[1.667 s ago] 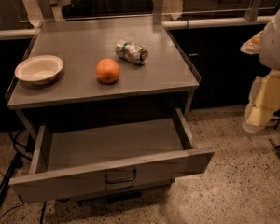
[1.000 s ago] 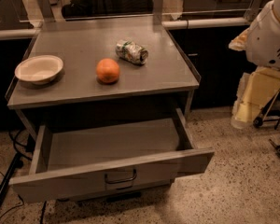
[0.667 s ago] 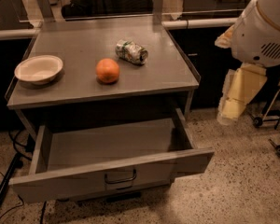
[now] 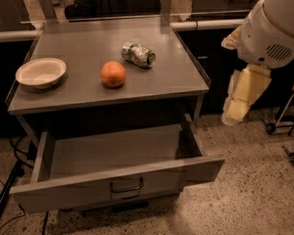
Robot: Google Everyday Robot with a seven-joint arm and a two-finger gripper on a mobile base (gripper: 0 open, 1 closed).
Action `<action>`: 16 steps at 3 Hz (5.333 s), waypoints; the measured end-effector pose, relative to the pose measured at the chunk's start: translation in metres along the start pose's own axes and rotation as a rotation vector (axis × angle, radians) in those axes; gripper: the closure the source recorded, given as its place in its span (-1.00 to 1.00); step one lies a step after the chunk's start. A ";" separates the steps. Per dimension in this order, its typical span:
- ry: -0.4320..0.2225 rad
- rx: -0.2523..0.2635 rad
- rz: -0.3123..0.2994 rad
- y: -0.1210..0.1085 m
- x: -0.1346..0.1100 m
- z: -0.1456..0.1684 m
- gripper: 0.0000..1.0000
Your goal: Place orange into top drawer
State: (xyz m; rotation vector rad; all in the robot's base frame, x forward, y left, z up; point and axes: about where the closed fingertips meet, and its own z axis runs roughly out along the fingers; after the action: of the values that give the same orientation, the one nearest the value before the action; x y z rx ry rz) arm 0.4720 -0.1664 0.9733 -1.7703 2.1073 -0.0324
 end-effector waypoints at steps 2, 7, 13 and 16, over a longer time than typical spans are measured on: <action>-0.024 -0.015 -0.089 -0.049 -0.044 0.035 -1.00; -0.132 -0.052 -0.121 -0.067 -0.103 0.081 -1.00; -0.052 -0.051 -0.195 -0.106 -0.179 0.147 -1.00; -0.105 -0.072 -0.192 -0.120 -0.190 0.161 -1.00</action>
Offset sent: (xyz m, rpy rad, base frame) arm 0.0982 0.0583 -0.0158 -0.0065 0.0092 0.1454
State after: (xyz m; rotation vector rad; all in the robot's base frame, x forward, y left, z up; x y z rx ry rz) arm 0.6590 0.0264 0.9085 -1.9658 1.8819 0.0837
